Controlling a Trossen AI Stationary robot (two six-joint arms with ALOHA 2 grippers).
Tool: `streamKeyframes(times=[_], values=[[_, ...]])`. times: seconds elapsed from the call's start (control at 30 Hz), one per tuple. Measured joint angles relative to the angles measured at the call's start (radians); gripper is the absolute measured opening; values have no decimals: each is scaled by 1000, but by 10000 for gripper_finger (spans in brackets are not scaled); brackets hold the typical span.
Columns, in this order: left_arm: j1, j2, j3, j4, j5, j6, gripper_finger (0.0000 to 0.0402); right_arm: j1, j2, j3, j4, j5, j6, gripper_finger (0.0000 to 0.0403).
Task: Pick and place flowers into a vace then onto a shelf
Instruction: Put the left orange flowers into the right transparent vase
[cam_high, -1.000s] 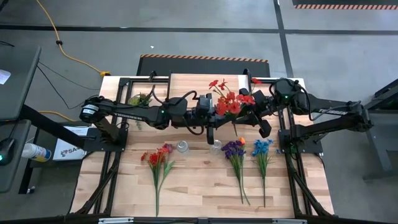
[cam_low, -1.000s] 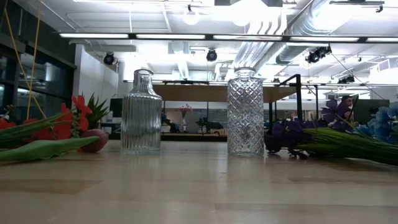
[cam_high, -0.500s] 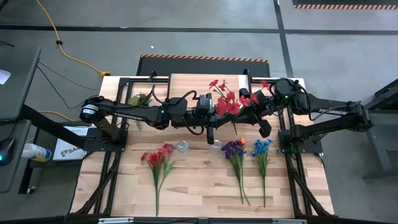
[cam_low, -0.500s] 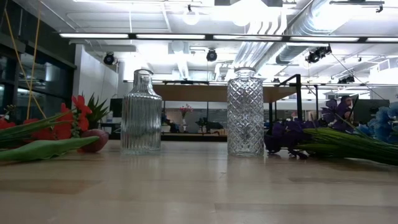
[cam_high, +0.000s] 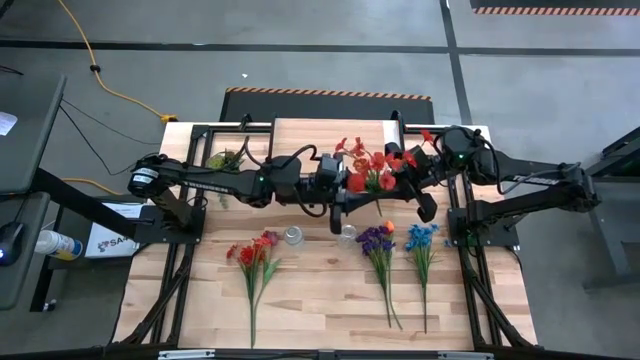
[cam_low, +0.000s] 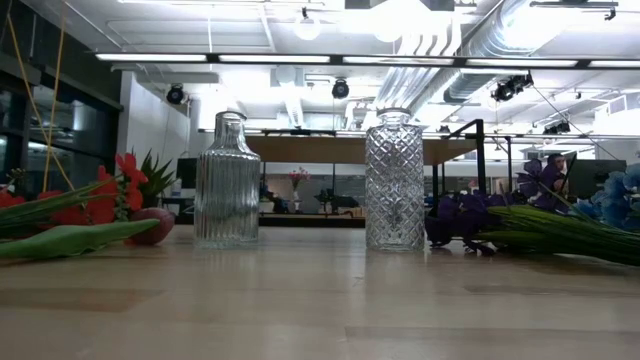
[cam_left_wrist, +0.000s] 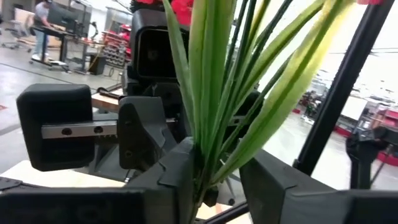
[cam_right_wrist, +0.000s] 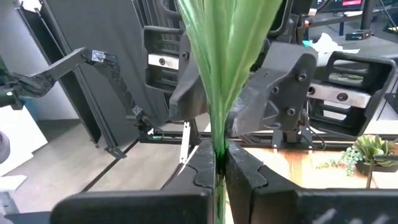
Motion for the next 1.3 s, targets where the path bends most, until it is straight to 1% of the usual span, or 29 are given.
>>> streamKeyframes(times=[0.23,0.5,0.73,0.8,0.83,0.93,1.07,1.2,1.3], values=[[1,0,1,-14,41,-30,185,0,-13,0,-23,0,2,7],[2,0,1,-27,40,-55,188,-38,-19,0,-54,0,-5,7],[4,-22,2,-75,30,-56,190,-105,-51,0,-92,-9,-24,4],[2,-47,2,-120,45,-57,192,-132,-68,0,-100,9,-24,4],[-1,-53,2,-122,60,-59,193,-145,-76,0,-95,30,-24,4],[-10,-75,1,-145,78,-58,192,-187,-97,0,-100,47,-24,3],[-14,-84,1,-157,60,-55,186,-234,-124,0,-99,29,-24,3],[-25,-93,1,-215,52,-62,181,-277,-150,0,-87,30,-24,3],[-24,-93,1,-264,51,-95,177,-313,-173,0,-49,26,-23,3]])
